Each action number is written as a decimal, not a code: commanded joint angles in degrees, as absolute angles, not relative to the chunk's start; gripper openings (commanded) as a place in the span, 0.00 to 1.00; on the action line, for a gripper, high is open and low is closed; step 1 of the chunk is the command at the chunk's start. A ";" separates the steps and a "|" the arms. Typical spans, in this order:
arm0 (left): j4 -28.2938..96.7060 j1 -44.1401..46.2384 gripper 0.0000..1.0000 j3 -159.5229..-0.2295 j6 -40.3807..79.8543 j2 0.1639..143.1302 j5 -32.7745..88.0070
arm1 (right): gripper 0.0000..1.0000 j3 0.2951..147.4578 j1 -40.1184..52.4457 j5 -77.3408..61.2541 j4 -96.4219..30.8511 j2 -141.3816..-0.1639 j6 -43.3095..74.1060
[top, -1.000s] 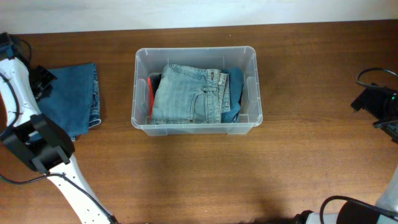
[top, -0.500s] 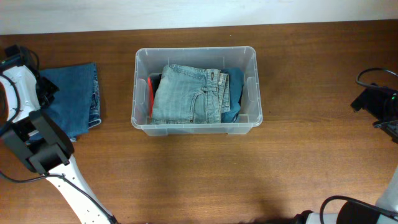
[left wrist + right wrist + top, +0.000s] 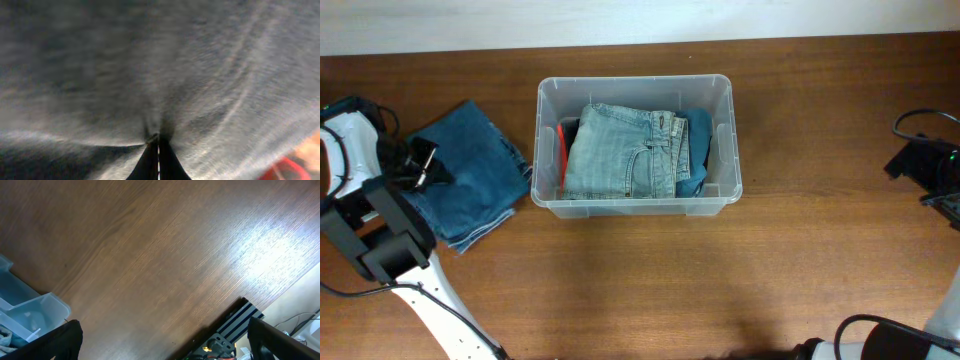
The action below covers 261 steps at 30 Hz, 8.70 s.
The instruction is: Pack container
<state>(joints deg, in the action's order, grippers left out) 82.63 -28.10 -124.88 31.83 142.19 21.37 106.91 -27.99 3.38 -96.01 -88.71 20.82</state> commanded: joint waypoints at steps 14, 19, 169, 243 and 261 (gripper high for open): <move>76.51 -29.10 0.04 -136.66 27.70 143.33 26.89 | 0.98 107.02 -28.25 3.46 -96.03 -88.49 21.10; 74.65 -30.09 0.04 -145.14 15.97 143.33 11.86 | 0.98 107.02 -28.23 3.49 -96.03 -88.49 21.10; 72.36 -34.89 0.25 -128.66 16.25 143.76 25.17 | 0.98 107.02 -28.25 3.46 -96.03 -88.49 21.10; 49.47 -59.09 0.64 -83.29 -3.38 117.32 17.87 | 0.99 107.02 -28.23 3.49 -96.03 -88.49 21.10; 48.99 -59.09 0.65 -80.84 -3.36 117.45 17.87 | 0.98 107.02 -28.23 3.49 -96.03 -88.49 21.10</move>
